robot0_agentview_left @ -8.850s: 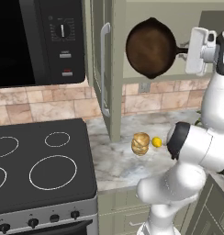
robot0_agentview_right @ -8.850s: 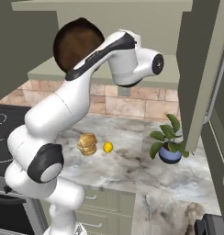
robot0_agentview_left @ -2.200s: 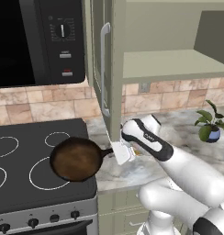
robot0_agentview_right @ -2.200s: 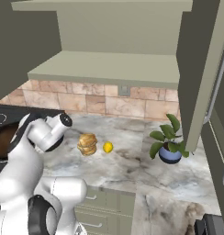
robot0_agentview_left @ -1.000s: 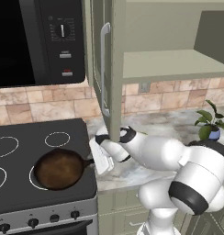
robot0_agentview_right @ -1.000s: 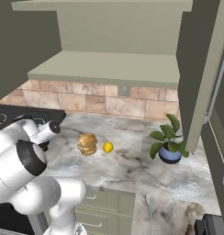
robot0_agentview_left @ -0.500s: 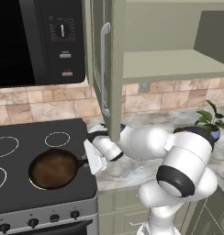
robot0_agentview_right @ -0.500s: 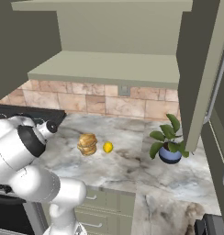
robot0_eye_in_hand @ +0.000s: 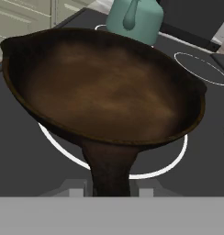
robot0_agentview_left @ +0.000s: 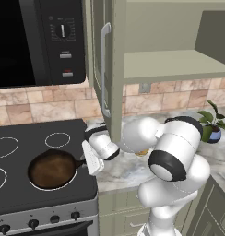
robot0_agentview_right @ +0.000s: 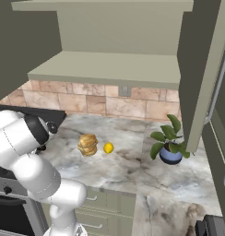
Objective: Pick the pan from the cabinet and place it on the stove. Then turn on the stove burner for the pan.
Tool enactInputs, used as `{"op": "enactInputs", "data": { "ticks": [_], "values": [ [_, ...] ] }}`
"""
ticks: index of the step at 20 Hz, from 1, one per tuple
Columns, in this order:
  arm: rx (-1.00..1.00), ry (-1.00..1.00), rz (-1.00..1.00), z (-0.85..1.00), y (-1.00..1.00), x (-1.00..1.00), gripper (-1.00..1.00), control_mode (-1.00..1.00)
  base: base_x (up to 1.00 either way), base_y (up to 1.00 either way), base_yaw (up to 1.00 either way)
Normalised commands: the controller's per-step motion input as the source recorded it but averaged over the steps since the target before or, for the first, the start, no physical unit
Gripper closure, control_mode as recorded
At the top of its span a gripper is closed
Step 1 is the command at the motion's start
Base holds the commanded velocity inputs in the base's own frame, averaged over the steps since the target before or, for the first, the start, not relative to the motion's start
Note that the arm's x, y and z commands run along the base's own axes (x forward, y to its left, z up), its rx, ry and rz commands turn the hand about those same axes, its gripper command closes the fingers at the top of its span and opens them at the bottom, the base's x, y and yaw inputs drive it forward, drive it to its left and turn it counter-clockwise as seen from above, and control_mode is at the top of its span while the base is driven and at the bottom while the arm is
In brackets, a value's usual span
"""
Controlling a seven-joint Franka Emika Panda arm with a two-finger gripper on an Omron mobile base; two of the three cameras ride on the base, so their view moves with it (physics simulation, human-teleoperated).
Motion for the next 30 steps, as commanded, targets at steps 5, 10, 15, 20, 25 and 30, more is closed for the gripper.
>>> {"op": "enactInputs", "data": {
  "ticks": [5, 10, 15, 20, 25, 30],
  "values": [
    [0.0, 0.0, 0.0, -0.15, 0.0, 0.11, 1.0, -1.0, 0.0, 0.0, 0.0],
    [-0.01, 0.0, 0.0, -0.19, 0.0, 0.14, 1.0, -1.0, 0.0, 0.0, 0.0],
    [-0.01, 0.0, 0.0, -0.18, 0.0, 0.15, 1.0, -1.0, 0.0, 0.0, 0.0],
    [0.0, 0.0, 0.0, -0.04, 0.0, 0.01, 1.0, -1.0, 0.0, 0.0, 0.0],
    [0.0, -0.01, 0.0, -0.02, 0.0, 0.0, -1.0, -1.0, 0.0, 0.0, 0.0],
    [0.0, -0.01, 0.0, 0.0, 0.0, 0.0, -1.0, -1.0, 0.0, 0.0, 0.0]
  ]
}}
